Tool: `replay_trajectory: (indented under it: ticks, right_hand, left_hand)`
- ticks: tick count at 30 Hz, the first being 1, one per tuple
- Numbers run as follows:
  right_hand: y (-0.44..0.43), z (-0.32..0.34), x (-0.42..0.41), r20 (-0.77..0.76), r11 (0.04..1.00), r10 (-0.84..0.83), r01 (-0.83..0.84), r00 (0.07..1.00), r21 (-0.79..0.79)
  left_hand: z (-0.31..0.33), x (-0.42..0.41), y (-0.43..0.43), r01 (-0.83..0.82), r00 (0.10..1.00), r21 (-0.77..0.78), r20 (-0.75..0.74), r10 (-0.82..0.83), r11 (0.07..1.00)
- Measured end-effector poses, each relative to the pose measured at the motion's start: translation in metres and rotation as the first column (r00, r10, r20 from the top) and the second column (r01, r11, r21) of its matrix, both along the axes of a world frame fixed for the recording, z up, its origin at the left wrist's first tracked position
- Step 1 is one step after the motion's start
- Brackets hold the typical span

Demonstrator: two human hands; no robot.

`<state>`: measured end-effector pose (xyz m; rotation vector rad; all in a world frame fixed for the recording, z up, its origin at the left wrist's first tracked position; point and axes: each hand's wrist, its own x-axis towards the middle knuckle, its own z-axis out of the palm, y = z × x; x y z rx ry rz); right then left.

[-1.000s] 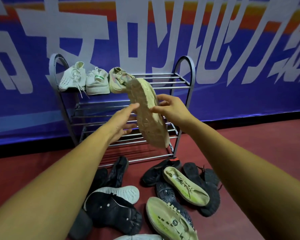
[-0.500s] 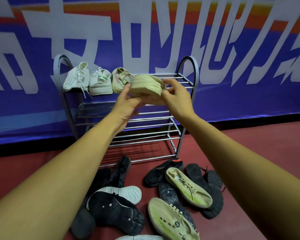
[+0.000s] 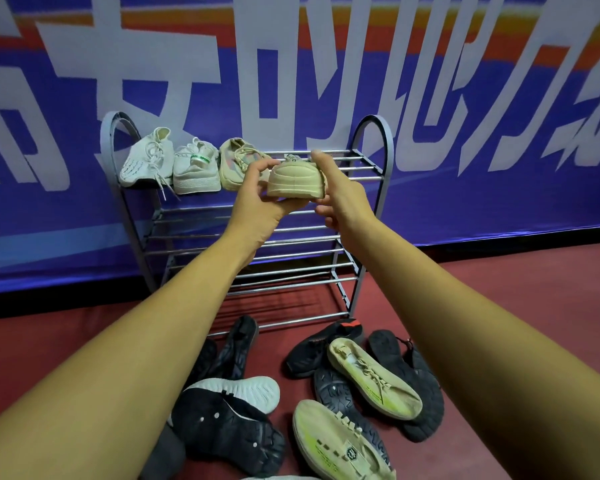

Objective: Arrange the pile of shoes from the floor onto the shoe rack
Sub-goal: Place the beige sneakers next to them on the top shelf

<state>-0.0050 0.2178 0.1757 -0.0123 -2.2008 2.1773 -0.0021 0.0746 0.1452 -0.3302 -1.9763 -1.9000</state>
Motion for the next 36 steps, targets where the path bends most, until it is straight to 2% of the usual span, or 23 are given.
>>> replay_trajectory:
  ticks: [2, 7, 11, 14, 17, 20, 24, 26, 31, 36]
  right_hand:
    - [-0.001, -0.004, -0.003, 0.016, 0.999, 0.039, -0.039, 0.999, -0.038]
    - [0.004, -0.014, -0.010, 0.044, 0.990, 0.016, -0.010, 0.999, -0.143]
    - [0.008, -0.026, -0.017, 0.036, 0.985, 0.015, -0.008, 0.999, -0.170]
    - [0.009, -0.029, -0.024, -0.007, 0.989, 0.013, -0.014, 1.000, -0.148]
    - [0.012, -0.030, -0.029, -0.040, 0.988, 0.040, -0.045, 0.998, -0.146]
    - [0.020, -0.035, -0.033, -0.048, 0.985, 0.130, -0.135, 0.990, -0.109]
    - [0.033, -0.042, -0.043, -0.047, 0.953, 0.304, -0.303, 0.952, 0.031]
    - [0.035, -0.044, -0.049, -0.069, 0.955, 0.293, -0.289, 0.954, 0.069]
    - [0.024, -0.049, -0.058, -0.090, 0.986, 0.167, -0.166, 0.982, 0.021]
    - [0.011, -0.055, -0.071, -0.101, 0.989, 0.146, -0.145, 0.984, 0.012]
  left_hand:
    - [-0.003, -0.004, -0.006, 0.039, 0.999, -0.016, 0.031, -0.038, 0.999]
    - [-0.009, -0.003, -0.015, 0.148, 0.977, -0.060, 0.164, -0.136, 0.987]
    - [-0.010, -0.003, -0.020, 0.302, 0.917, -0.072, 0.297, -0.268, 0.951]
    - [-0.013, -0.006, -0.017, 0.183, 0.948, -0.162, 0.291, -0.130, 0.970]
    - [-0.019, -0.016, -0.008, 0.107, 0.967, -0.170, 0.248, -0.063, 0.979]
    - [-0.021, -0.026, 0.000, 0.055, 0.970, -0.122, 0.243, -0.024, 0.991]
    - [-0.021, -0.036, 0.010, -0.008, 0.971, -0.013, 0.237, 0.011, 1.000]
    - [-0.024, -0.039, 0.015, -0.029, 0.967, 0.024, 0.255, 0.022, 0.999]
    - [-0.034, -0.052, 0.013, -0.081, 0.965, 0.057, 0.255, 0.065, 0.995]
    - [-0.041, -0.065, -0.004, -0.046, 0.979, -0.022, 0.199, 0.049, 0.999]
